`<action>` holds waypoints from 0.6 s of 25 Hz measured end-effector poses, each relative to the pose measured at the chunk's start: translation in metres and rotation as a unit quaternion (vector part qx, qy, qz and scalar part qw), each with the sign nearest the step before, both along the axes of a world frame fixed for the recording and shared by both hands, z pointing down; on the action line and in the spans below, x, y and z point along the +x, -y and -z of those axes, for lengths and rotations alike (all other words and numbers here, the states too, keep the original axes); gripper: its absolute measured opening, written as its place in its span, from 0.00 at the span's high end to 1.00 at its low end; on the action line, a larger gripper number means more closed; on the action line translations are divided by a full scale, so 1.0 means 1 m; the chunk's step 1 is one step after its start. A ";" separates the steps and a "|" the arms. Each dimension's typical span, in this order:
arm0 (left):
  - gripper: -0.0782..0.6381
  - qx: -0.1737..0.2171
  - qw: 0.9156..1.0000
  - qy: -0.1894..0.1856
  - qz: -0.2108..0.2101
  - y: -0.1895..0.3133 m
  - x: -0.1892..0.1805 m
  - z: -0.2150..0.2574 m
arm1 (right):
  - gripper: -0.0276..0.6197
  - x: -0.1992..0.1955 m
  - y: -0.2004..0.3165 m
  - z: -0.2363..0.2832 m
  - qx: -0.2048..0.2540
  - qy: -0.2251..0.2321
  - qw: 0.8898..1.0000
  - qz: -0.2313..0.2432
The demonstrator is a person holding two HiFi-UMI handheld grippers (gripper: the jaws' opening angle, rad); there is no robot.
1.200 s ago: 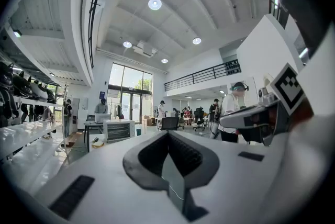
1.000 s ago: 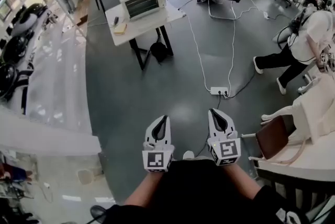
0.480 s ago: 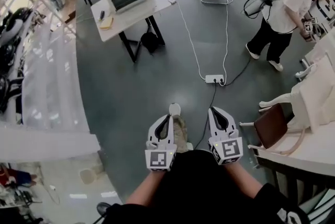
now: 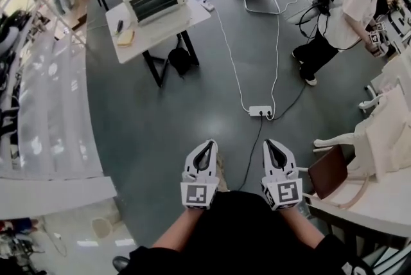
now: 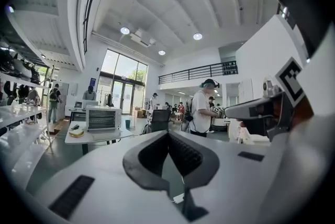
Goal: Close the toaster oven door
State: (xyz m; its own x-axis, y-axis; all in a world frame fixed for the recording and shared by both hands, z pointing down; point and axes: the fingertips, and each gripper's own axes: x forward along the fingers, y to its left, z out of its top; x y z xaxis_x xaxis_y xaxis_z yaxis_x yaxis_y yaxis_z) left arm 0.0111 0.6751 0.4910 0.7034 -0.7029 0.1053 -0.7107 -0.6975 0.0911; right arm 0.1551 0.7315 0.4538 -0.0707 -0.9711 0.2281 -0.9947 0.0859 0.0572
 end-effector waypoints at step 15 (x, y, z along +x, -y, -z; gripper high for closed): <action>0.87 0.005 1.000 -0.005 -0.005 0.237 0.019 0.028 | 0.92 0.024 0.226 0.022 -0.021 -0.025 0.999 0.018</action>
State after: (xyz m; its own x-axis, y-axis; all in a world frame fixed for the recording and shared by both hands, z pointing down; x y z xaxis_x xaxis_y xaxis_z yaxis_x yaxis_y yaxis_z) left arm 0.0304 0.4382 0.4627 0.7117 -0.6964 0.0918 -0.7025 -0.7058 0.0919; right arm 0.1791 0.5057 0.4317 -0.0930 -0.9577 0.2722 -0.9870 0.1247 0.1017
